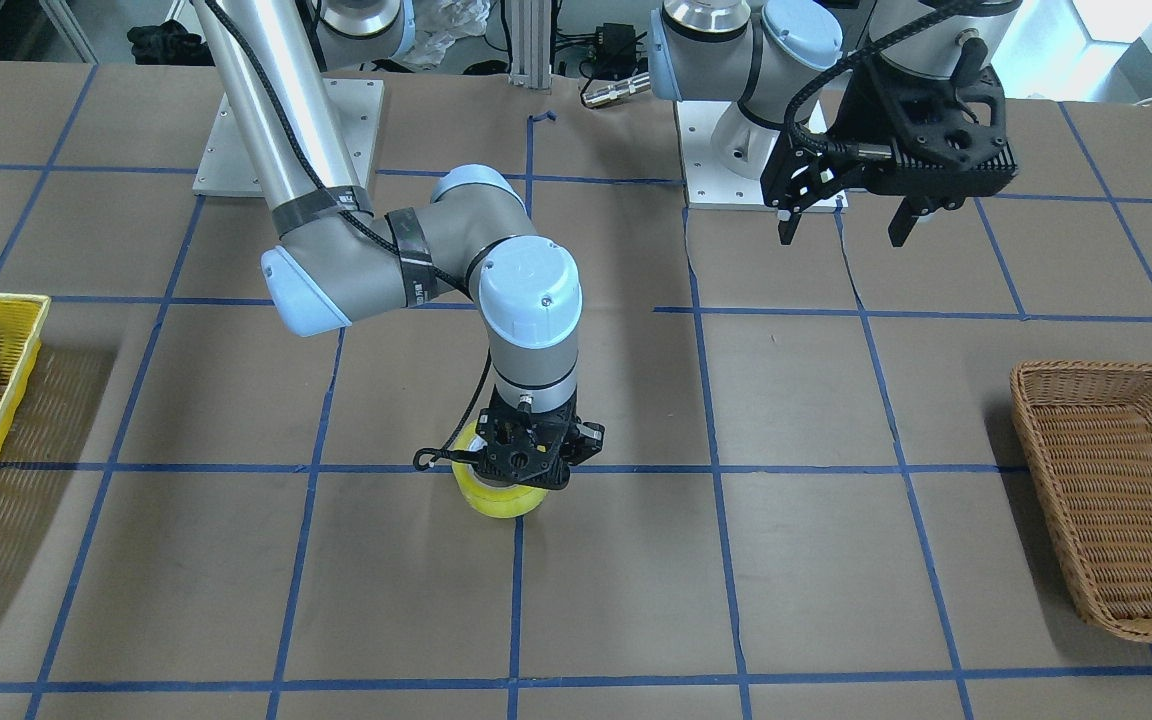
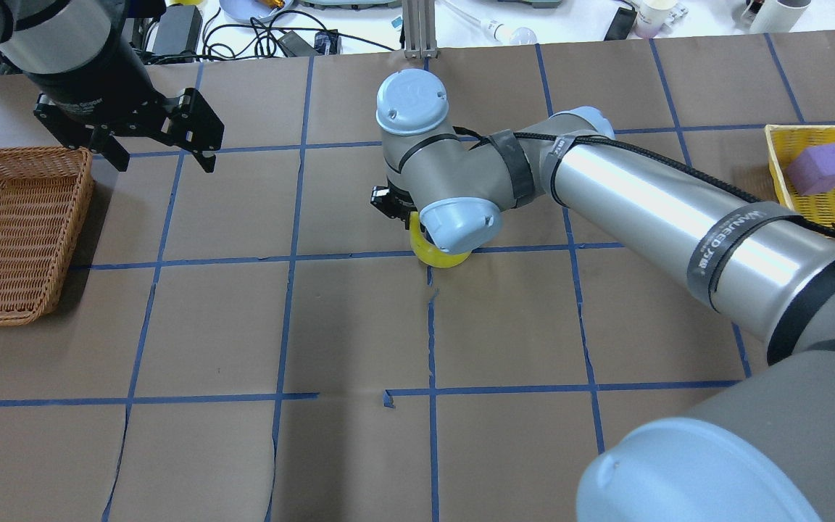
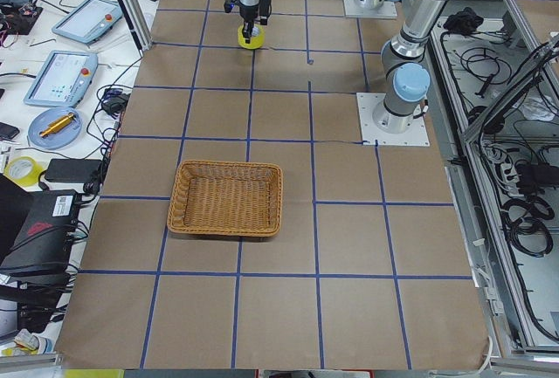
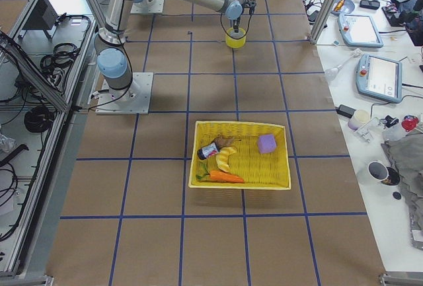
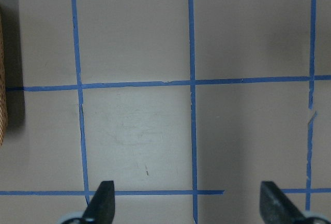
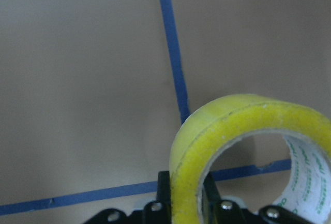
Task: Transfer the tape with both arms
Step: 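Carry the tape roll to the table center and release it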
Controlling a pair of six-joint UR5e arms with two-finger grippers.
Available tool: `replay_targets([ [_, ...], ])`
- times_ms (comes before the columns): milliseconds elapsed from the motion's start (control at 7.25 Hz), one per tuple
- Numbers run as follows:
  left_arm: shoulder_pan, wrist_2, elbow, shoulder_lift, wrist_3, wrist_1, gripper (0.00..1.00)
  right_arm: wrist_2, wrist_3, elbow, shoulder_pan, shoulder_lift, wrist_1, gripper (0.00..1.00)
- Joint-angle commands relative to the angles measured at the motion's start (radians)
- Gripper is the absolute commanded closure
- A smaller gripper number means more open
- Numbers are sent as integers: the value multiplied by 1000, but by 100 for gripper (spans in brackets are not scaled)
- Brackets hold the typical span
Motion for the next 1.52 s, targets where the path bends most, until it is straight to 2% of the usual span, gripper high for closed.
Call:
replay_targets([
  [0,1,2,-1,0,0,0,0,7,42,-1,22,19,-18,100],
  [138,1,2,-1,0,0,0,0,10,47,-1,23,19,-20,100],
  [276,1,2,-1,0,0,0,0,22,50,-1,22,18,-20,61],
  [414,1,0,-1,0,0,0,0,22,47,-1,22,9,-20,1],
  [552,1,2,-1,0,0,0,0,21,42,-3,22,-7,-15,0],
  [828,-5,0,1,-1,-2,-2,0,12,35,-3,-7,-120,54,0],
  [1103,-11,-17,-10,-35,-142,9,0,13,-188,7,-146,-284,213,0],
  [1241,-27,-41,-17,-64,-149,17,0,16,-306,7,-235,-362,320,0],
  [1379,-62,-104,-21,-96,-152,64,0,15,-449,7,-312,-436,452,0],
])
